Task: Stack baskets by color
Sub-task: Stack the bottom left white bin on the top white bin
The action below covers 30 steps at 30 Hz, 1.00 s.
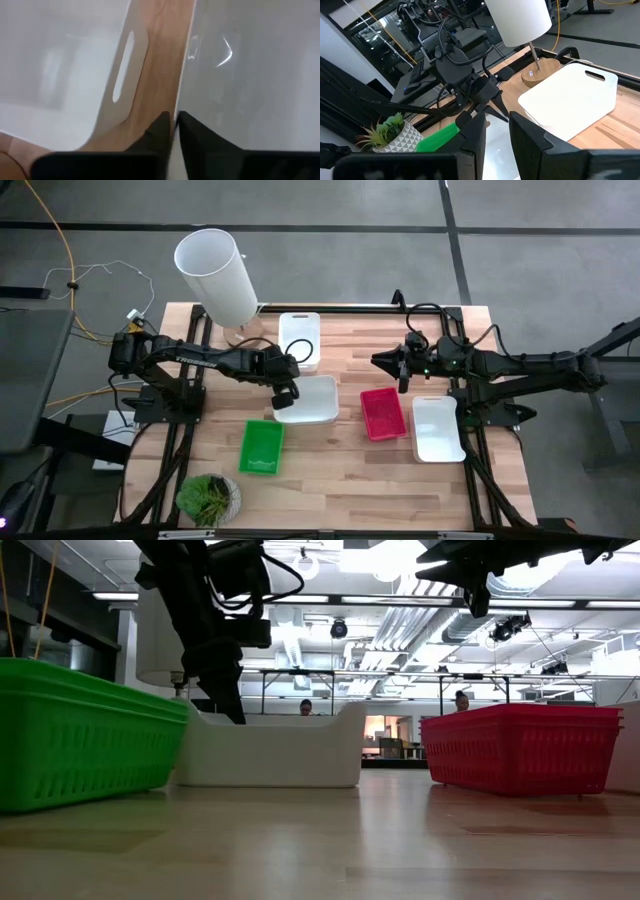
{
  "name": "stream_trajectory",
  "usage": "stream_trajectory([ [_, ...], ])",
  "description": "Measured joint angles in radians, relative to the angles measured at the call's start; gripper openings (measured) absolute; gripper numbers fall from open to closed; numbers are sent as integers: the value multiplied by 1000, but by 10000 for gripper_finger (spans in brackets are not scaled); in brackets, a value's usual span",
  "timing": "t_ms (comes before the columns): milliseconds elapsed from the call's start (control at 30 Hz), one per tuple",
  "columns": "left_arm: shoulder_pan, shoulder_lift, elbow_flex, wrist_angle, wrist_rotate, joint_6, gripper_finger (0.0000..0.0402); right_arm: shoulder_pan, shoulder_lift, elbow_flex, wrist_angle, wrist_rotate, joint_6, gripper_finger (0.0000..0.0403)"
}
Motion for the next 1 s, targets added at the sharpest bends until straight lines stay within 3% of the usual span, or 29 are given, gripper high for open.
stream_trajectory([
  [300,-2,-67,44,-4,14,1,2,0,0,0,0,-1,0,74],
  [567,0,-291,127,-24,-41,-51,0,0,0,0,4,-3,1,74],
  [667,2,-387,129,-25,-146,-153,0,0,-1,0,46,0,1,74],
  [867,3,-481,105,-29,-459,-478,0,-1,-1,0,92,22,-3,74],
  [1000,3,-482,22,9,-551,-712,0,-1,-1,0,88,27,0,74],
])
